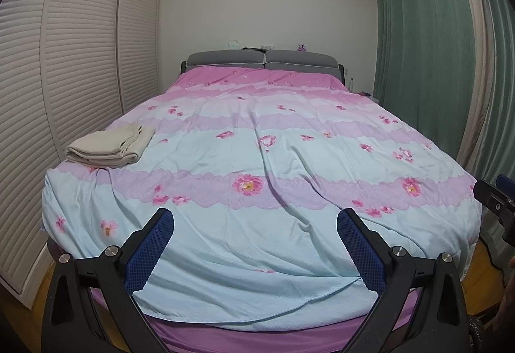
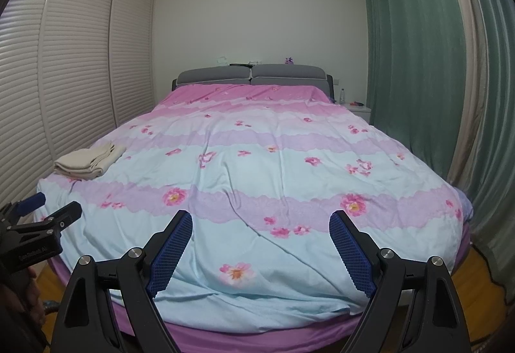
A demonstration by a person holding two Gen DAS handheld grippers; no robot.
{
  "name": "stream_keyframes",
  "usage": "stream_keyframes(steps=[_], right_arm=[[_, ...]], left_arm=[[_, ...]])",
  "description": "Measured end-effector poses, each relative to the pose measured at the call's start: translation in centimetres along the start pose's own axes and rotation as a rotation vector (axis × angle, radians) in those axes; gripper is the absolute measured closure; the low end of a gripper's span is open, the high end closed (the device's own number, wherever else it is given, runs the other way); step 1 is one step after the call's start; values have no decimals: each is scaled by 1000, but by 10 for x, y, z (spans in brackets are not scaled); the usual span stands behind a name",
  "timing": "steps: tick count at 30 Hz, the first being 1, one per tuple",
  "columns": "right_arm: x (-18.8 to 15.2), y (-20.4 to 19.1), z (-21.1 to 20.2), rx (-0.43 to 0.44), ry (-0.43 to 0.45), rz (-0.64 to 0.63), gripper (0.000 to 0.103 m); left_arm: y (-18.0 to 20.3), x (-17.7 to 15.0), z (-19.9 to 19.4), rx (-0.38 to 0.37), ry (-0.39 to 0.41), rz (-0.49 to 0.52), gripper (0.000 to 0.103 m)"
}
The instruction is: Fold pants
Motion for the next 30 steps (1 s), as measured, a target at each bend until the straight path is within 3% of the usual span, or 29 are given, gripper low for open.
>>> stream_keyframes(steps=[30], right_arm=[[1, -4, -2, -6, 6, 19, 15]], left_arm=[[5, 0, -5, 1, 6, 38, 0]])
Point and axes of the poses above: each gripper's, at about its wrist camera, not at the fingertips, and z roughly the way its jaws point, y to its right, x to its top, the point moved 10 cm from there along z, roughly the way its jaws point, and after that the axes turned 8 degrees about x, right-handed, at the moved point
